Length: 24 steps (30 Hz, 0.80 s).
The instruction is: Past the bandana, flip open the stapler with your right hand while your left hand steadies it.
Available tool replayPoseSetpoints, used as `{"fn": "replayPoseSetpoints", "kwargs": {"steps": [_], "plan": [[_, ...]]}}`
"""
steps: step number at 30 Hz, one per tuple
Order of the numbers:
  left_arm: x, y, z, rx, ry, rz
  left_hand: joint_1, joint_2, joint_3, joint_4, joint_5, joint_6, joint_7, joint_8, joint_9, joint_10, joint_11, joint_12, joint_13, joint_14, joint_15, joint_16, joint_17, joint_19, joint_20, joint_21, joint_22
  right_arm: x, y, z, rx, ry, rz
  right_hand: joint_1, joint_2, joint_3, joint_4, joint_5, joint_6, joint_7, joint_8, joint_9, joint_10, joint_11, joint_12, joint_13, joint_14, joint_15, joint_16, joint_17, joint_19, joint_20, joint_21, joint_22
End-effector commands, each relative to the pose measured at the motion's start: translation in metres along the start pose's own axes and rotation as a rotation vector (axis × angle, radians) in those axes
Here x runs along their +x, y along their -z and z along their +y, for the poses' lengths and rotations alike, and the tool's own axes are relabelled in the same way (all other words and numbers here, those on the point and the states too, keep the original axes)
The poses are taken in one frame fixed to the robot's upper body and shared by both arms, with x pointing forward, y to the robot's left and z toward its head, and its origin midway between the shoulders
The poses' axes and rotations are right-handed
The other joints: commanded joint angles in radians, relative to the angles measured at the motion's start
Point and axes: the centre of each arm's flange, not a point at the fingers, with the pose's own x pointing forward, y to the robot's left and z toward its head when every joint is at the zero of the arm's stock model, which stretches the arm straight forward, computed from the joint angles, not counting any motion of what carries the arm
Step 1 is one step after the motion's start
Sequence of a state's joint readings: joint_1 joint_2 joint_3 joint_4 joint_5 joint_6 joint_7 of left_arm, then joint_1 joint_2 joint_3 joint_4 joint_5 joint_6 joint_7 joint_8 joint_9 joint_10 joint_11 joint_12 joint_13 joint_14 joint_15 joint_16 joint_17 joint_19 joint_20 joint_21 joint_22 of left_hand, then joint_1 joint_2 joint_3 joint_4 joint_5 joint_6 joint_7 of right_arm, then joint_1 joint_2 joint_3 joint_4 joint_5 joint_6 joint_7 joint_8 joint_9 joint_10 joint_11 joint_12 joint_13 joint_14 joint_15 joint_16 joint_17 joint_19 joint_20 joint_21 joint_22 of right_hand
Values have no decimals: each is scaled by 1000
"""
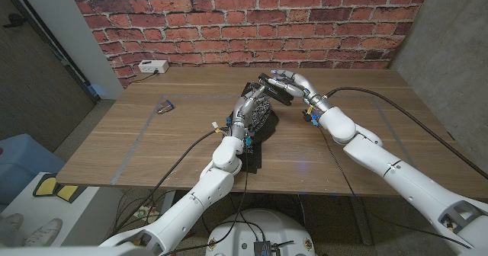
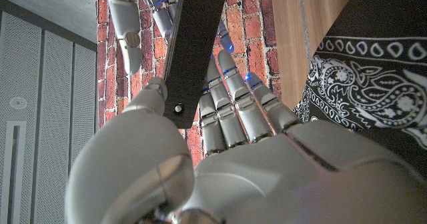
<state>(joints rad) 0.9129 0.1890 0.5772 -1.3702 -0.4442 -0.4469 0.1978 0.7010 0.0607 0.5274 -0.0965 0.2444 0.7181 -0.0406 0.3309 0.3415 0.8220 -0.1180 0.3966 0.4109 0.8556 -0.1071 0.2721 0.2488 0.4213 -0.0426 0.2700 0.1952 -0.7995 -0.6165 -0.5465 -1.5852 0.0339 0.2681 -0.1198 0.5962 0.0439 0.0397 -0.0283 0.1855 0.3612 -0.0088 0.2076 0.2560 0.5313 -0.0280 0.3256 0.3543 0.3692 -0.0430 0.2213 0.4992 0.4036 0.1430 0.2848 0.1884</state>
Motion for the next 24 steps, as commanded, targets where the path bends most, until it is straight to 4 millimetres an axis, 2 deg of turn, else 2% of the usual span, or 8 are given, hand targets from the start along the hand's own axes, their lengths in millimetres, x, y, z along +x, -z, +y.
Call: {"fn": "replayPoseSetpoints", "kwargs": {"steps": [1,6,11,16,24], "plan": [[0,2,1,0,16,8,125,117,57,60,6,63,-59,8,5,84,-88,10,5,2,-128,-4,3,-7,-46,3,3,9,-2,6,24,-27,-8,-9,2,0,-10,0,11,17,11,1,25,5,13,5,7,-60,1,-3,2,1,-3,2],[2,3,0,-10,26,18,126,117,56,60,6,63,-60,7,5,85,-88,10,6,3,-128,-4,4,-6,-45,3,3,11,-1,8,42,-39,-6,-7,2,1,-13,0,19,21,14,-1,44,8,20,6,12,-62,3,-5,3,1,-5,2],[2,3,-1,-11,29,19,127,116,54,61,6,64,-59,6,5,85,-88,10,8,5,-128,-4,5,-6,-45,3,2,12,0,10,54,-29,-12,4,10,8,-24,1,53,18,26,-7,127,2,48,9,37,-73,13,-15,15,-4,-6,2],[2,3,0,-7,30,22,127,116,53,63,7,65,-62,5,5,85,-88,10,11,7,-128,-4,5,-6,-45,3,2,12,0,10,58,-34,-9,10,15,12,-31,1,64,16,28,-11,170,-6,64,10,51,-82,19,-19,19,-6,-8,1],[2,3,-1,-9,39,23,130,117,52,63,7,67,-61,3,4,85,-88,9,13,9,-128,-5,6,-5,-45,4,2,12,0,11,59,-39,-10,21,21,18,-40,1,80,14,31,-14,203,-21,78,14,59,-91,23,-20,22,-11,-10,1]]}}
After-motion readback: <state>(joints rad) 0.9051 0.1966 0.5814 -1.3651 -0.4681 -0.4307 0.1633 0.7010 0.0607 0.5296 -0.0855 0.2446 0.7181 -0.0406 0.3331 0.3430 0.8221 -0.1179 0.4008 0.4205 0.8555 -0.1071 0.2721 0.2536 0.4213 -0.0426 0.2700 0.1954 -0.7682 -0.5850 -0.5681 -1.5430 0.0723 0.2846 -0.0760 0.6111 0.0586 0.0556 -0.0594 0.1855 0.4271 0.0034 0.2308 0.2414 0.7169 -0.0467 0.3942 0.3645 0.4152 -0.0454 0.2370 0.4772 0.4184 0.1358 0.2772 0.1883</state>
